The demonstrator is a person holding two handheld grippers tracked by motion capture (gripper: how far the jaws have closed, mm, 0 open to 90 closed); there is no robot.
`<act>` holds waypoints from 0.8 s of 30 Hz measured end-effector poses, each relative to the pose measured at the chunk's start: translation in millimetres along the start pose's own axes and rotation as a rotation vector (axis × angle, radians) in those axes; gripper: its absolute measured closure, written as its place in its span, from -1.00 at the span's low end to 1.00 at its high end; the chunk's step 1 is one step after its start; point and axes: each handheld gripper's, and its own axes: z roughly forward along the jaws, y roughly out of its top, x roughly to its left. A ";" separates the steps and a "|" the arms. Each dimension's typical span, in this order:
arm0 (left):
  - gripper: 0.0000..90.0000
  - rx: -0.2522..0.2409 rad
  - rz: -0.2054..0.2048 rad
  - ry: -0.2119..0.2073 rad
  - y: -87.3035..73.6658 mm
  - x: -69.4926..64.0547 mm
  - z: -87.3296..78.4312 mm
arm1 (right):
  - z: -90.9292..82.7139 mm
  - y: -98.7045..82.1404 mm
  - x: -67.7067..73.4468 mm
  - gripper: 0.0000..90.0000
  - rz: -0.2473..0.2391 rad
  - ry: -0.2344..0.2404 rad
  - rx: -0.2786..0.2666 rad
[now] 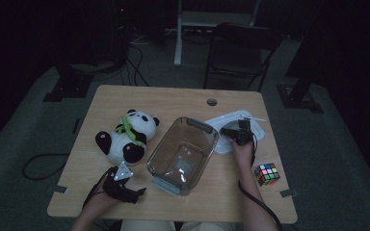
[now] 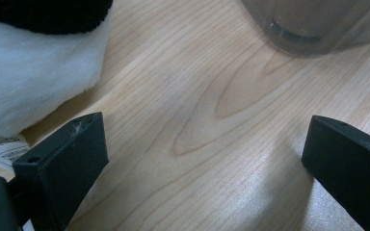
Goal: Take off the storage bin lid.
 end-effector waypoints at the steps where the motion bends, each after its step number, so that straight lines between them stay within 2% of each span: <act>1: -0.94 0.000 0.000 0.000 0.0 0.0 0.0 | -1.3 0.6 1.2 0.59 -0.006 -0.003 -0.003; 6: -0.94 0.001 0.001 0.000 0.0 0.0 -0.1 | -8.1 3.2 9.4 0.38 -0.054 -0.059 0.002; 8: -0.94 0.000 0.001 -0.001 -0.2 -0.3 -0.2 | -10.6 3.7 12.3 0.25 -0.071 -0.065 -0.002; 10: -0.94 0.001 0.006 -0.004 -0.6 -1.1 -0.7 | -10.7 4.2 14.5 0.12 -0.088 -0.069 0.020; 12: -0.94 0.003 0.005 -0.003 -1.0 -1.6 -1.2 | -12.6 4.1 16.9 0.08 -0.103 -0.080 0.021; 17: -0.94 0.005 -0.003 0.005 -2.3 -2.4 -2.5 | -19.8 5.6 21.0 -0.12 -0.090 -0.090 0.002; 20: -0.94 0.005 -0.011 0.013 -2.7 -3.2 -2.9 | -23.9 4.8 25.0 -0.13 -0.118 -0.107 -0.013; 24: -0.94 0.004 -0.012 0.015 -2.9 -4.3 -3.1 | -29.4 3.1 29.6 -0.20 -0.129 -0.130 -0.032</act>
